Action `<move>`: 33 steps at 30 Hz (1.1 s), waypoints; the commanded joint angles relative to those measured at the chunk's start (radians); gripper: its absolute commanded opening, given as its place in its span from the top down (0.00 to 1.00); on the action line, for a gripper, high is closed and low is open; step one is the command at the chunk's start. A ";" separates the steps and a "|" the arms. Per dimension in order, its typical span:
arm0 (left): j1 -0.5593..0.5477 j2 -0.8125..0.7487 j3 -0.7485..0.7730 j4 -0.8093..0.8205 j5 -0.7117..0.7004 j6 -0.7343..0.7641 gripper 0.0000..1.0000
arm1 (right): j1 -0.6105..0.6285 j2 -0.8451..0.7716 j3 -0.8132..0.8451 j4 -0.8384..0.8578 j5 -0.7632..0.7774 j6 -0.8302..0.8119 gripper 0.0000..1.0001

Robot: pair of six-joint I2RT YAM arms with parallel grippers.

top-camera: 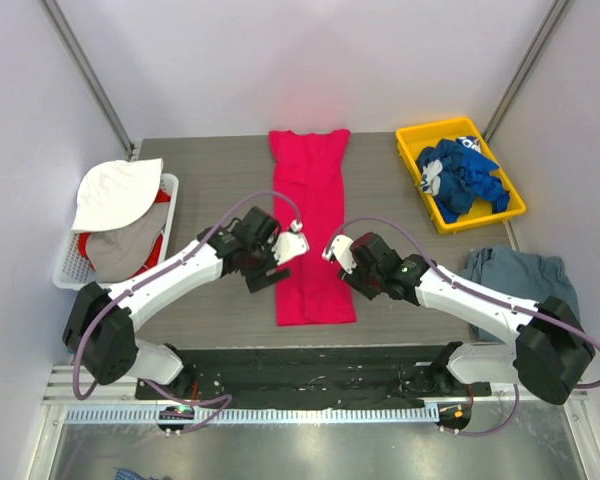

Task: Fold and stack the t-shirts
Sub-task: Fold the tshirt

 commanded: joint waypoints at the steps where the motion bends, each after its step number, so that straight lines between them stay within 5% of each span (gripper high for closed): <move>1: -0.038 -0.084 -0.041 -0.100 0.123 -0.087 0.16 | 0.008 -0.049 0.005 -0.045 -0.077 0.010 0.52; 10: -0.059 -0.013 0.000 -0.073 0.203 -0.175 0.16 | 0.065 -0.034 0.016 -0.131 -0.126 -0.021 0.31; 33: -0.077 0.116 -0.141 0.121 0.310 -0.299 0.22 | 0.202 0.051 -0.038 -0.105 -0.093 -0.061 0.36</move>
